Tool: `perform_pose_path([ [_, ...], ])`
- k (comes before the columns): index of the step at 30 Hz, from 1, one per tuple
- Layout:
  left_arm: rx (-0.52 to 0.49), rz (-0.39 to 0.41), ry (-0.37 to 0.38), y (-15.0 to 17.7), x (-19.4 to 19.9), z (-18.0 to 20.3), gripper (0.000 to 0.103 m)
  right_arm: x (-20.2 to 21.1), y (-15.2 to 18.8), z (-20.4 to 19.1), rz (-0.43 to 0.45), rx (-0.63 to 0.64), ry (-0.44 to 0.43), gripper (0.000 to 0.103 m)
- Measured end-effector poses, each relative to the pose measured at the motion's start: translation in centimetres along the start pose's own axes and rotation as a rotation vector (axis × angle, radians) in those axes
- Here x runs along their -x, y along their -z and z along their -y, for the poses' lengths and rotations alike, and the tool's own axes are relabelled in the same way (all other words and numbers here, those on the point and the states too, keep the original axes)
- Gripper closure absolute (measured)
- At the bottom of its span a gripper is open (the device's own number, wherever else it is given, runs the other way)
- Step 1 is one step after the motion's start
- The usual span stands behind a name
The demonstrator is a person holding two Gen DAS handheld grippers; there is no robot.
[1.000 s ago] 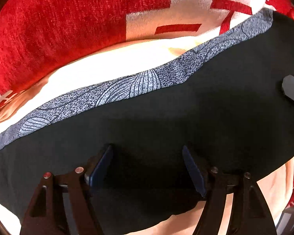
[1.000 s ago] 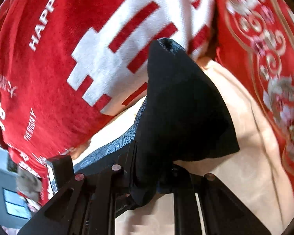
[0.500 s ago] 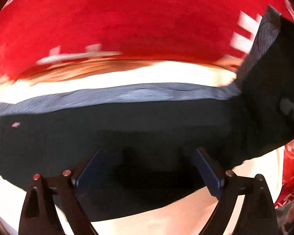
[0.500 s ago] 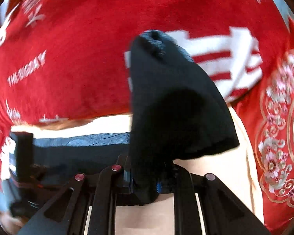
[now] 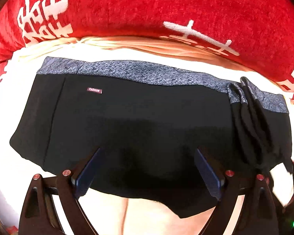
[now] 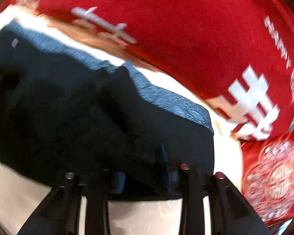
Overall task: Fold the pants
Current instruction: 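Fold the held end over onto the trousers with the right gripper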
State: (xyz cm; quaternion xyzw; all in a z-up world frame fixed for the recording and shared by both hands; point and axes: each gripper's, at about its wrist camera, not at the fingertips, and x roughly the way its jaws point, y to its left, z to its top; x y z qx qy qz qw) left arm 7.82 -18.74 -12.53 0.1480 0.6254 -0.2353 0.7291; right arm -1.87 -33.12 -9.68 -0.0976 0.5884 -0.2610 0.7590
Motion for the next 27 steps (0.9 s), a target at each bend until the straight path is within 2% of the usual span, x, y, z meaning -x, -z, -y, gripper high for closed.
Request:
perform_pose_path([
  [3, -0.008, -0.004, 0.031, -0.9, -0.3, 0.5, 0.009, 1.9, 1.0, 0.8, -0.007, -0.04, -0.123, 0.058],
  [4, -0.019, -0.003, 0.047, 0.0, 0.5, -0.1, 0.009, 2.4, 1.4, 1.9, -0.017, -0.097, -0.22, 0.058],
  [5, -0.032, -0.004, 0.062, -1.0, 0.3, 1.1, 0.009, 2.7, 1.3, 2.7, -0.031, -0.159, -0.289, 0.058],
  [8, -0.073, -0.004, 0.132, -1.8, 1.1, 3.2, 0.009, 2.0, 2.7, 7.6, -0.08, -0.474, -0.522, 0.058],
  [11, -0.113, -0.004, 0.217, -1.9, 2.2, 6.3, 0.009, -0.7, 4.9, 12.5, -0.119, -0.856, -0.749, 0.058],
  [14, -0.156, -0.031, 0.295, -2.6, 1.8, 9.4, 0.01, -3.7, 7.0, 14.5, -0.165, -1.11, -0.871, 0.058],
  [15, -0.165, -0.032, 0.304, -2.6, 1.9, 10.5, 0.021, -4.8, 7.7, 14.8, -0.181, -1.178, -0.919, 0.058],
  [16, -0.18, -0.039, 0.303, -2.7, 1.7, 11.4, 0.032, -5.4, 8.4, 14.7, -0.195, -1.227, -0.957, 0.058],
  [17, -0.194, -0.051, 0.3, -2.8, 1.3, 12.3, 0.033, -5.9, 9.0, 14.6, -0.206, -1.269, -0.977, 0.058],
  [22, -0.236, -0.102, 0.28, -3.0, -1.4, 14.0, 0.033, -7.4, 11.1, 14.3, -0.214, -1.4, -1.042, 0.058],
  [27, -0.21, -0.14, 0.303, -2.7, -2.7, 13.3, 0.033, -9.3, 10.8, 14.3, -0.207, -1.423, -1.071, 0.059],
])
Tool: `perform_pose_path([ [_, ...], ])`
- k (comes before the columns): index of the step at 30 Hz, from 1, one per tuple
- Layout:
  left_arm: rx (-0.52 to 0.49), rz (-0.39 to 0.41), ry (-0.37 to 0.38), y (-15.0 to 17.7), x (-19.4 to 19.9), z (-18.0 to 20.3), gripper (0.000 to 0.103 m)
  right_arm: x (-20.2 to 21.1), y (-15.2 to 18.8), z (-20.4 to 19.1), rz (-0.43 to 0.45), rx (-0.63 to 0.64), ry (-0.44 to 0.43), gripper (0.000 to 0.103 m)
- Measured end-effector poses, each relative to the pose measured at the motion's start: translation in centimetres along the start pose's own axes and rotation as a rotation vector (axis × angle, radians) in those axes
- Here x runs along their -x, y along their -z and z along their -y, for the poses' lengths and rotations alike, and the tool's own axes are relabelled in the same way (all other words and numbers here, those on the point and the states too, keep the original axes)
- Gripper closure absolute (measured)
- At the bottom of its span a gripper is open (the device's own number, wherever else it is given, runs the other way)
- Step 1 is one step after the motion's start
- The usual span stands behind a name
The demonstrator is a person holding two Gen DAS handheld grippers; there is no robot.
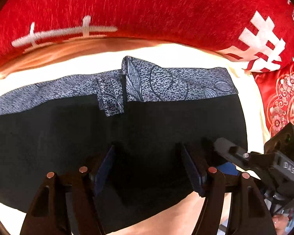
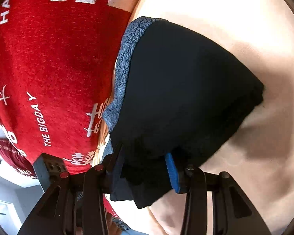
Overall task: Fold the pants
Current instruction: 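Fold the held end over onto the trousers with the right gripper, then open the right gripper and release the folded end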
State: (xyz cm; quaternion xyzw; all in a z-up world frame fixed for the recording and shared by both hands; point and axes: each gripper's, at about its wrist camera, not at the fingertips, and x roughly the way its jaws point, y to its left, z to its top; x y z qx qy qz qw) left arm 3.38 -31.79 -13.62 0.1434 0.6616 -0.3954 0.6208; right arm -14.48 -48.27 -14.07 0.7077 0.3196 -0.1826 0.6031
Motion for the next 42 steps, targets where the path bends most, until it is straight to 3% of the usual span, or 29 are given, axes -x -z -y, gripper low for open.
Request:
perform_pose_path([
  [1, 0.004, 0.003, 0.005, -0.1, 0.1, -0.1, 0.033, -0.3, -0.3, 0.1, -0.007, -0.005, 0.002, 0.063],
  [2, 0.007, 0.006, 0.015, 0.0, 0.5, -0.1, 0.034, -0.3, -0.6, 0.1, -0.016, -0.004, 0.021, 0.088],
  [3, 0.008, 0.009, 0.022, 0.2, 1.1, 0.0, 0.041, -0.1, -0.8, -0.1, -0.027, 0.01, 0.044, 0.096],
  [6, -0.026, 0.046, 0.008, 1.3, 3.2, 0.8, 0.042, 1.3, -0.6, -1.4, -0.045, 0.071, -0.003, 0.096],
  [9, -0.055, 0.087, -0.125, 2.6, 4.0, 1.3, 0.04, 2.2, 0.5, -2.8, -0.081, 0.152, 0.008, 0.097],
  [12, 0.0, 0.067, -0.192, 3.4, 2.8, -0.4, 0.029, 1.3, 0.9, -2.1, -0.113, 0.134, 0.06, 0.097],
  [15, 0.065, 0.04, -0.186, 3.8, 1.9, -2.1, 0.028, -0.9, 0.5, -0.7, -0.127, 0.124, 0.119, 0.097],
  [17, 0.082, 0.054, -0.189, 4.0, 2.2, -2.7, 0.019, -1.6, 0.3, -0.8, -0.132, 0.151, 0.13, 0.098],
  [20, 0.073, 0.055, -0.205, 4.3, 2.5, -3.2, 0.019, -1.5, 0.4, -1.8, -0.148, 0.232, 0.171, 0.098],
  [29, 0.047, 0.053, -0.262, 4.4, 3.3, -2.3, 0.019, -0.9, 0.4, -2.6, -0.195, 0.289, 0.212, 0.091],
  [39, 0.054, 0.045, -0.299, 5.1, 3.5, -1.5, 0.019, -0.1, 1.0, -3.4, -0.27, 0.342, 0.209, 0.086],
  [42, 0.053, 0.093, -0.307, 4.5, 5.9, -1.7, 0.019, 1.6, 0.9, -4.8, -0.283, 0.405, 0.184, 0.083],
])
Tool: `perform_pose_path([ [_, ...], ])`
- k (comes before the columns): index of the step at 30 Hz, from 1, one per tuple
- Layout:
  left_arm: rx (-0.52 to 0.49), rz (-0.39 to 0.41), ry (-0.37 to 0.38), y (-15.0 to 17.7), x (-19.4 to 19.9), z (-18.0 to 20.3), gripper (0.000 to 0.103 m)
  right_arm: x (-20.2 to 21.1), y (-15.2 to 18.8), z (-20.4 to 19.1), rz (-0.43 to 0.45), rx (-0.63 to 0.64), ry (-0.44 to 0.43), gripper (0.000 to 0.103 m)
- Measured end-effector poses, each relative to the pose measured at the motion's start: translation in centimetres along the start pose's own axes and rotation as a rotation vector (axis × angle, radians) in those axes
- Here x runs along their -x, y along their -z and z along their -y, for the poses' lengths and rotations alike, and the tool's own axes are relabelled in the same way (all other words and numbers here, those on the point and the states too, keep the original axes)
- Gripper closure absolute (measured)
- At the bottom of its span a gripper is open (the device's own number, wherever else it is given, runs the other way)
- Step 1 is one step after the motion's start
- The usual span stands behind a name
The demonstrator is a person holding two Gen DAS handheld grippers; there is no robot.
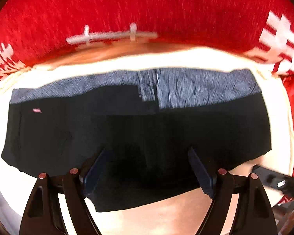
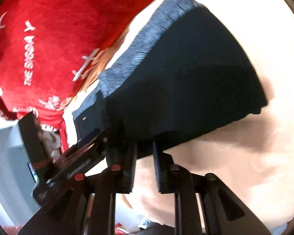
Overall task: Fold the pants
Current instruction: 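Open the right gripper and release the folded end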
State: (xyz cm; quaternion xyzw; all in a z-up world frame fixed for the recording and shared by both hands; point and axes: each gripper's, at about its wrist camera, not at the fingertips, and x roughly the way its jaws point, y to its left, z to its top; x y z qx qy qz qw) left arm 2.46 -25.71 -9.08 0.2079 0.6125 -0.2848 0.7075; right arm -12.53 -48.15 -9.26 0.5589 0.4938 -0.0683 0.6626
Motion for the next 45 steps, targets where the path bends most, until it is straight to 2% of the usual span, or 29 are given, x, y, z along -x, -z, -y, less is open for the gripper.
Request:
perform_pose_path([
  [2, -0.007, 0.036, -0.005, -0.6, 1.0, -0.1, 0.019, 2.0, -0.6, -0.7, 0.046, 0.063, 0.004, 0.083],
  [4, -0.033, 0.054, -0.013, -1.3, 1.4, 0.3, 0.019, 3.8, -1.9, -0.9, 0.111, 0.107, 0.061, 0.083],
  [6, -0.043, 0.053, -0.012, -1.9, 1.1, 0.9, 0.019, 4.9, -4.1, 0.0, 0.169, 0.099, 0.17, 0.083],
  [9, -0.046, 0.048, -0.006, -2.6, 0.4, 2.0, 0.019, 4.8, -6.9, 1.4, 0.208, 0.087, 0.297, 0.083],
  [14, -0.02, -0.01, -0.048, -2.6, -2.4, 2.6, 0.019, 1.9, -9.7, 2.4, 0.178, 0.099, 0.387, 0.083],
  [17, 0.023, -0.041, -0.026, -1.6, -3.2, 1.8, 0.019, 0.5, -9.7, 2.2, 0.155, 0.136, 0.445, 0.08],
  [22, 0.0, -0.037, -0.008, -1.1, -2.4, 1.6, 0.019, -0.4, -9.4, 1.1, 0.146, 0.199, 0.517, 0.08],
  [32, 0.016, -0.009, 0.098, 0.3, 1.8, 0.6, 0.019, -0.9, -7.4, -1.8, 0.117, 0.307, 0.6, 0.078],
  [34, 0.017, -0.003, 0.115, 0.8, 2.7, 0.5, 0.019, -0.9, -6.8, -2.2, 0.108, 0.316, 0.594, 0.073],
  [36, 0.016, 0.004, 0.131, 1.3, 3.6, 0.5, 0.019, -1.4, -6.1, -2.8, 0.093, 0.321, 0.58, 0.053],
  [40, 0.023, -0.006, 0.124, 2.1, 4.0, 0.7, 0.019, -1.1, -4.0, -3.5, 0.074, 0.365, 0.586, 0.047],
  [42, 0.042, -0.008, 0.122, 2.8, 4.4, 0.4, 0.019, -1.1, -2.8, -3.8, 0.059, 0.384, 0.594, 0.037],
  [43, 0.053, -0.009, 0.124, 3.7, 4.3, 0.2, 0.018, -1.0, -2.4, -3.9, 0.052, 0.39, 0.592, 0.037],
  [44, 0.072, -0.01, 0.128, 4.3, 4.5, -0.3, 0.013, -0.8, -2.1, -4.4, 0.047, 0.395, 0.589, 0.036],
  [45, 0.084, -0.009, 0.133, 4.6, 4.4, -0.6, 0.0, -0.4, -1.2, -4.2, 0.041, 0.403, 0.589, 0.036],
])
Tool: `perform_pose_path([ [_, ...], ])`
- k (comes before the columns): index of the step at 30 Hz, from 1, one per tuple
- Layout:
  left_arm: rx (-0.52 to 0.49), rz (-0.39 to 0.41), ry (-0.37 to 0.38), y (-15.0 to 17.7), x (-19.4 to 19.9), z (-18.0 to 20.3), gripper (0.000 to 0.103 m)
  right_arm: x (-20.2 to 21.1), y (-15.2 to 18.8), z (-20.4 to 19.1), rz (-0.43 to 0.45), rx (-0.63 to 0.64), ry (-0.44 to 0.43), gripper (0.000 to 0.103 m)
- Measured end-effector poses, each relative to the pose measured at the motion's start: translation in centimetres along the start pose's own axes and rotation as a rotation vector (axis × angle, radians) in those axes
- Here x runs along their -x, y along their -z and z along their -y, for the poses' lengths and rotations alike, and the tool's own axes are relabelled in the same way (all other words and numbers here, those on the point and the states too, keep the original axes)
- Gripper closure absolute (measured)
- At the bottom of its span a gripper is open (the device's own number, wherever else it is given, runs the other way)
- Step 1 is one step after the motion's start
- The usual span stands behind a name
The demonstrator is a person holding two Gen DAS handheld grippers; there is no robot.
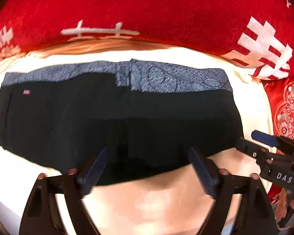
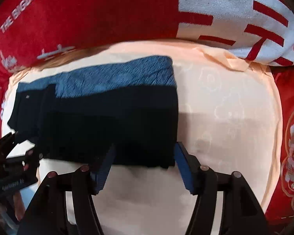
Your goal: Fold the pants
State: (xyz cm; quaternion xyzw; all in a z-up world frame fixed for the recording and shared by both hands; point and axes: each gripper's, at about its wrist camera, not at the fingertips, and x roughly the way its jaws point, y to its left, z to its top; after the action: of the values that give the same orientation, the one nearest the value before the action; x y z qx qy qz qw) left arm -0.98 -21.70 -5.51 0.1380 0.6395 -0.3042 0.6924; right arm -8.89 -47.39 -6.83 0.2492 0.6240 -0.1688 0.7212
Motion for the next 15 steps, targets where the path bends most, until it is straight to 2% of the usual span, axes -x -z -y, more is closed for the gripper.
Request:
perform_pose_path([
  [3, 0.032, 0.026, 0.015, 1.2, 1.1, -1.1, 0.0, 0.4, 0.8, -0.6, -0.009, 0.029, 0.001, 0.035],
  [7, 0.063, 0.032, -0.002, 2.0, 1.3, -2.2, 0.0, 0.6, 1.4, -1.5, -0.015, 0.086, 0.02, 0.035],
  [15, 0.112, 0.017, 0.006, 2.4, 1.3, -9.0, 0.0, -0.1, 1.2, -7.0, -0.011, 0.131, 0.062, 0.035],
])
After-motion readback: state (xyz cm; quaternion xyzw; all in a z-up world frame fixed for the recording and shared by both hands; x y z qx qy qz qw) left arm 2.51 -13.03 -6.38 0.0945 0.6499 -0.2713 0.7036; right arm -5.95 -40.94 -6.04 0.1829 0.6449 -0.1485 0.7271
